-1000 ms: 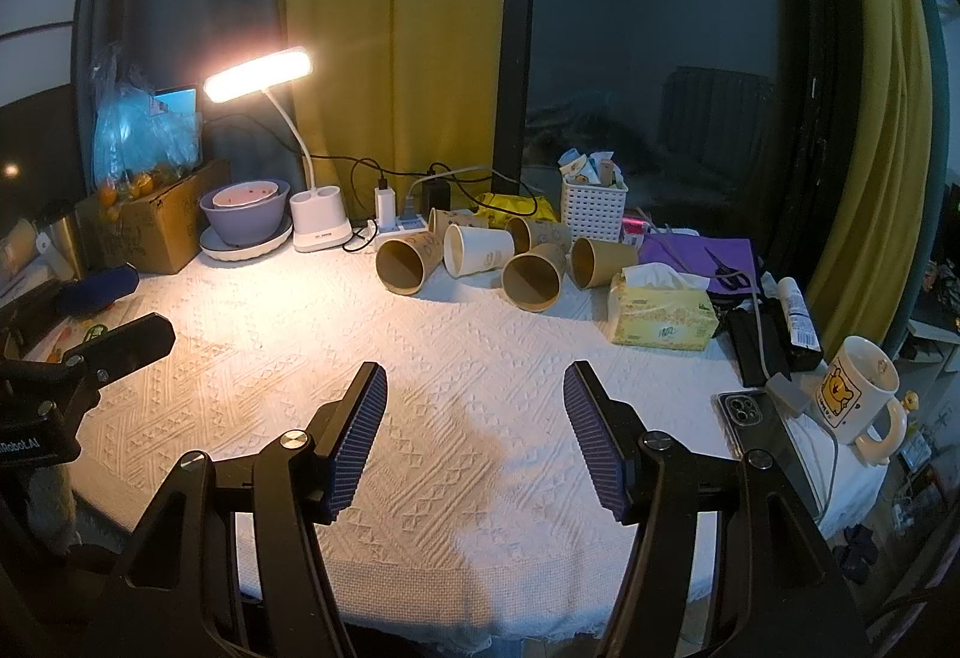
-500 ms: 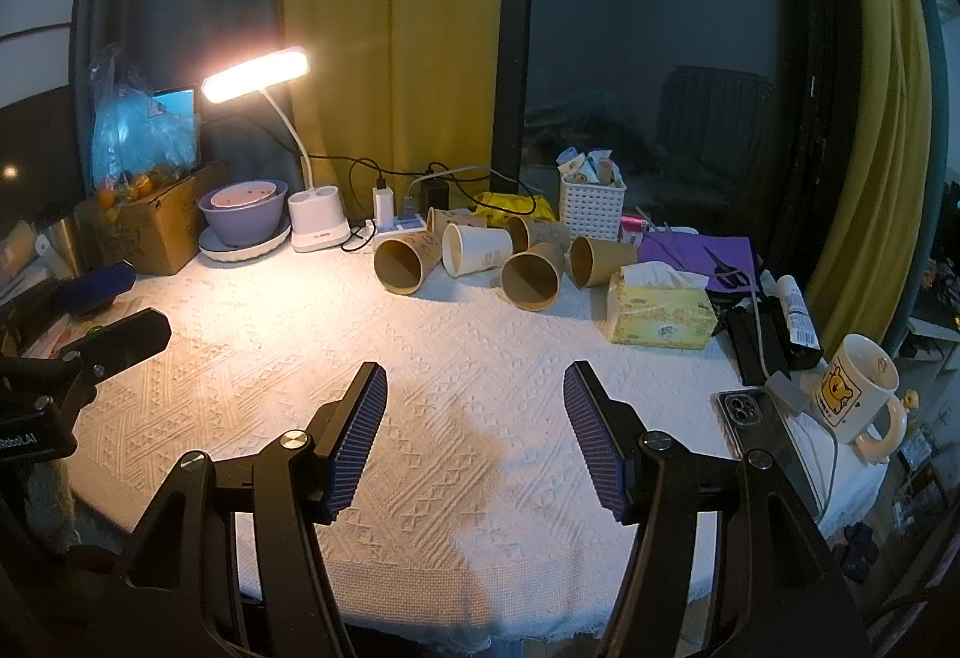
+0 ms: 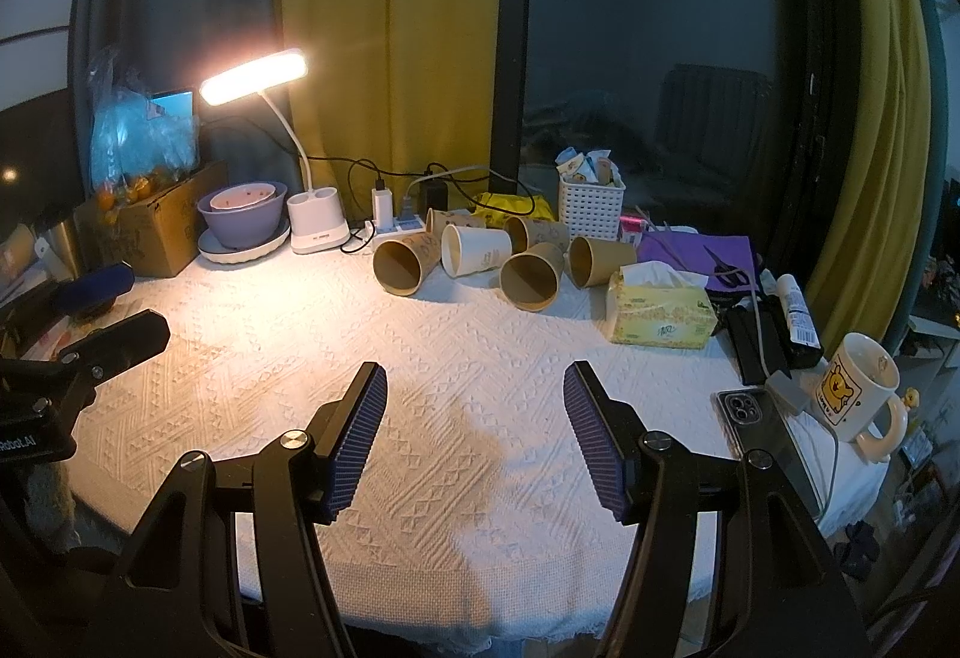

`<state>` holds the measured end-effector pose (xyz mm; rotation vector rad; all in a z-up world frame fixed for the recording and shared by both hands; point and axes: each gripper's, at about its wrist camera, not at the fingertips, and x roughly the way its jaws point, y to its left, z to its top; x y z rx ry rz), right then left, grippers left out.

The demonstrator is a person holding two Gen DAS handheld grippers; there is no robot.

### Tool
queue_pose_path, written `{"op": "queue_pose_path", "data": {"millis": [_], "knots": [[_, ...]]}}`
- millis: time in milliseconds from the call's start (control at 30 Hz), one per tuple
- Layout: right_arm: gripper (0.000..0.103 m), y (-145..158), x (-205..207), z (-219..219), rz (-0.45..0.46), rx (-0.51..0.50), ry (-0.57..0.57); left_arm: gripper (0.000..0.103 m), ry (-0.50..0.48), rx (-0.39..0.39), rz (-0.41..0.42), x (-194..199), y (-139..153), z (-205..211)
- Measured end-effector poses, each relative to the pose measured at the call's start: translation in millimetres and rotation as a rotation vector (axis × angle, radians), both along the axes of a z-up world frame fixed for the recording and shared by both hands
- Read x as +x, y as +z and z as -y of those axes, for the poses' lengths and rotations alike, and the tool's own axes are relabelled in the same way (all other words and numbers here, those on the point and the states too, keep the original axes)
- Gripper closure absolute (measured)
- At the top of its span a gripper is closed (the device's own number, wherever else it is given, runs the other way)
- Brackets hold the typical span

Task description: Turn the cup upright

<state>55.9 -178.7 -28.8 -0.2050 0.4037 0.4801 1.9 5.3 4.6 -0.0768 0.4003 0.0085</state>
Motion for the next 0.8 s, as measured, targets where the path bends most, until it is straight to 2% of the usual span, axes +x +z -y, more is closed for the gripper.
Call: {"op": "queue_pose_path", "data": {"millis": [500,800], "knots": [[0.038,-0.3,4.3,1.8,-0.006,-0.002,0.003,0.017,-0.006,0.007,-0.009,8.7,-6.4,0.3],[0.038,-11.1,48.8,-11.0,-0.050,-0.020,0.003,0.017,-0.033,0.009,-0.038,46.9,-15.4,-5.0]]}}
